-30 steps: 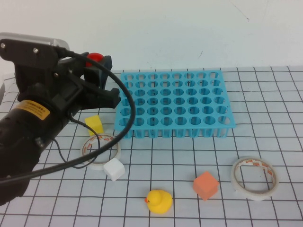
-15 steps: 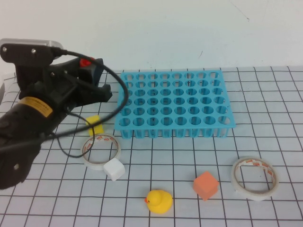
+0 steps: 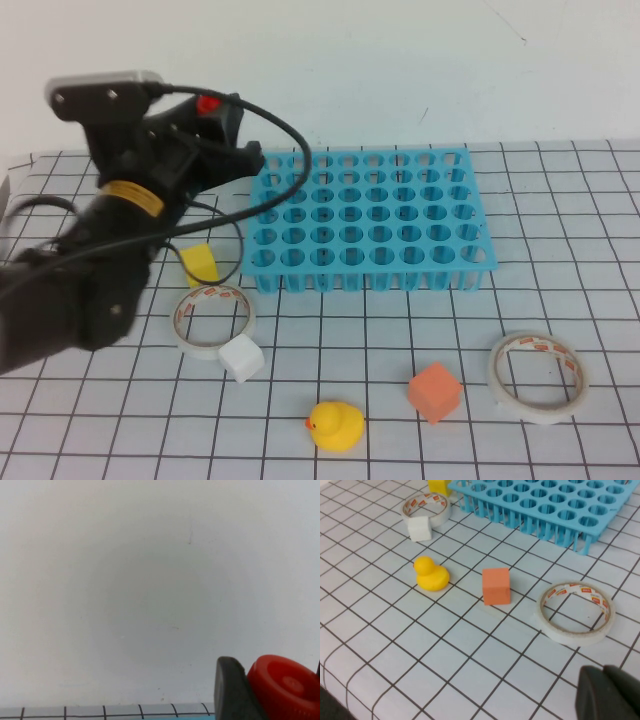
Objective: Place the test tubes
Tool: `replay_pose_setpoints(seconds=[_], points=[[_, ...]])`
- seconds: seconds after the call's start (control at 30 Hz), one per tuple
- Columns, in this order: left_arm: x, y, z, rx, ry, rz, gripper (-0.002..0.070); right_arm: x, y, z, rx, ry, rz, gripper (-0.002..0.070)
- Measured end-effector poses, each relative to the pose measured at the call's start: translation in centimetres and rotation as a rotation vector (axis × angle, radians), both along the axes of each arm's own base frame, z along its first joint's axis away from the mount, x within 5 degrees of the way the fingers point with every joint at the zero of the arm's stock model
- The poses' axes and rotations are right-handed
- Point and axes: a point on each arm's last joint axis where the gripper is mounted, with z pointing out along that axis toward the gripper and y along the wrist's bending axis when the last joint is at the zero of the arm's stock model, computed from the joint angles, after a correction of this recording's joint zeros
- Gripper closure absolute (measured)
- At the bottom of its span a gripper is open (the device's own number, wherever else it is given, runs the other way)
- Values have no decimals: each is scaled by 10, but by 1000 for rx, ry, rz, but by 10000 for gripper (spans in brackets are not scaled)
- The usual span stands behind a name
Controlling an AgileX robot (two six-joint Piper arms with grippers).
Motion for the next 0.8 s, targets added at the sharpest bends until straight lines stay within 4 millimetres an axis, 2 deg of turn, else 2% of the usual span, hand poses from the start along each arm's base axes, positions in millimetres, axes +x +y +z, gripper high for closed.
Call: replay_pose_setpoints(seconds=[0.3, 0.4, 0.53, 0.8], points=[[40, -15, -56, -58, 56, 7, 396, 0, 0, 0, 0, 0, 0, 678], [50, -19, -67, -59, 51, 6, 396, 0, 0, 0, 0, 0, 0, 678], [61, -24, -77, -53, 47, -1, 396, 0, 0, 0, 0, 0, 0, 678], [68, -30, -81, -51, 20, -39, 396, 0, 0, 0, 0, 0, 0, 678]])
